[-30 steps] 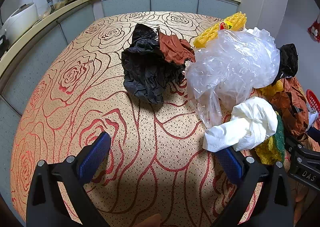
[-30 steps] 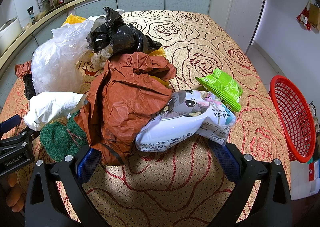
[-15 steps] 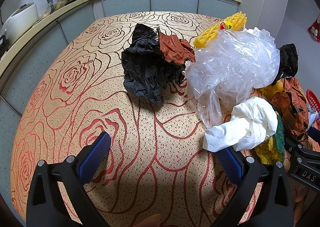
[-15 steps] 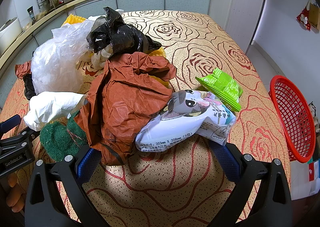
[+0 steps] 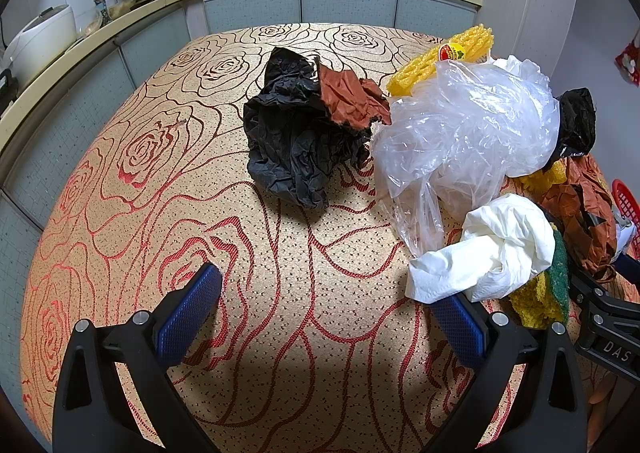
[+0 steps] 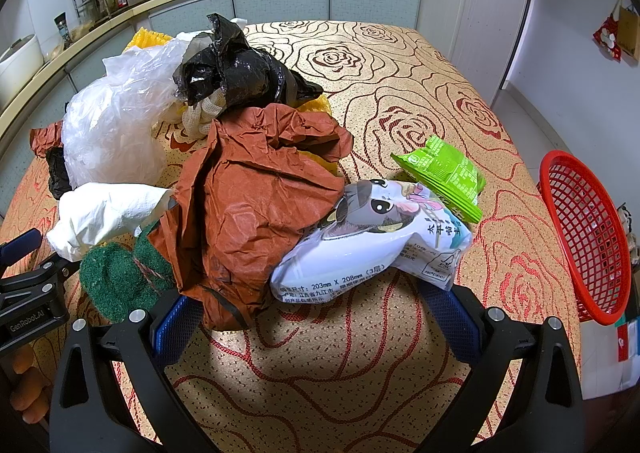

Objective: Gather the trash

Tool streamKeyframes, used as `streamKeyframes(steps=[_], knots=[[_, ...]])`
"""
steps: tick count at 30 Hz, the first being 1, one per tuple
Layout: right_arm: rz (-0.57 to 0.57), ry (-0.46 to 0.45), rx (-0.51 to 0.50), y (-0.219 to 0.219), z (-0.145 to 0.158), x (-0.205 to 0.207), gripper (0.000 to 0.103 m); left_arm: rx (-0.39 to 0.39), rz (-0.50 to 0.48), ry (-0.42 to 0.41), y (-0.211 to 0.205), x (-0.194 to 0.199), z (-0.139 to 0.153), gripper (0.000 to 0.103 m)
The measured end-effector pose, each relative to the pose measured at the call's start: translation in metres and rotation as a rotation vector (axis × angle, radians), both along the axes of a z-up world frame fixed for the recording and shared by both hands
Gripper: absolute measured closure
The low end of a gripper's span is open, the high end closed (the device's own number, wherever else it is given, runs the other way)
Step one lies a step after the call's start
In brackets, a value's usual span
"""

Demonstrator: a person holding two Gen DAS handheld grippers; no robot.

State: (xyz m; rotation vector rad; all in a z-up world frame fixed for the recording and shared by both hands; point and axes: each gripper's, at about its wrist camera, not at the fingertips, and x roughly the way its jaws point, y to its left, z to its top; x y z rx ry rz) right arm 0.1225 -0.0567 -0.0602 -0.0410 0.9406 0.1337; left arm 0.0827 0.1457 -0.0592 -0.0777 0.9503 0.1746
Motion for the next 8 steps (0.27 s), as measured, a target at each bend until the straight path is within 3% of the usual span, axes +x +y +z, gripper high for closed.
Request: streamKeyframes(steps=[8], knots=[[0.0, 0.0, 0.0, 0.0, 0.0001, 0.0003, 0.006, 0.004, 0.001, 0.001, -0.0012, 0.0001, 0.0, 0.007]])
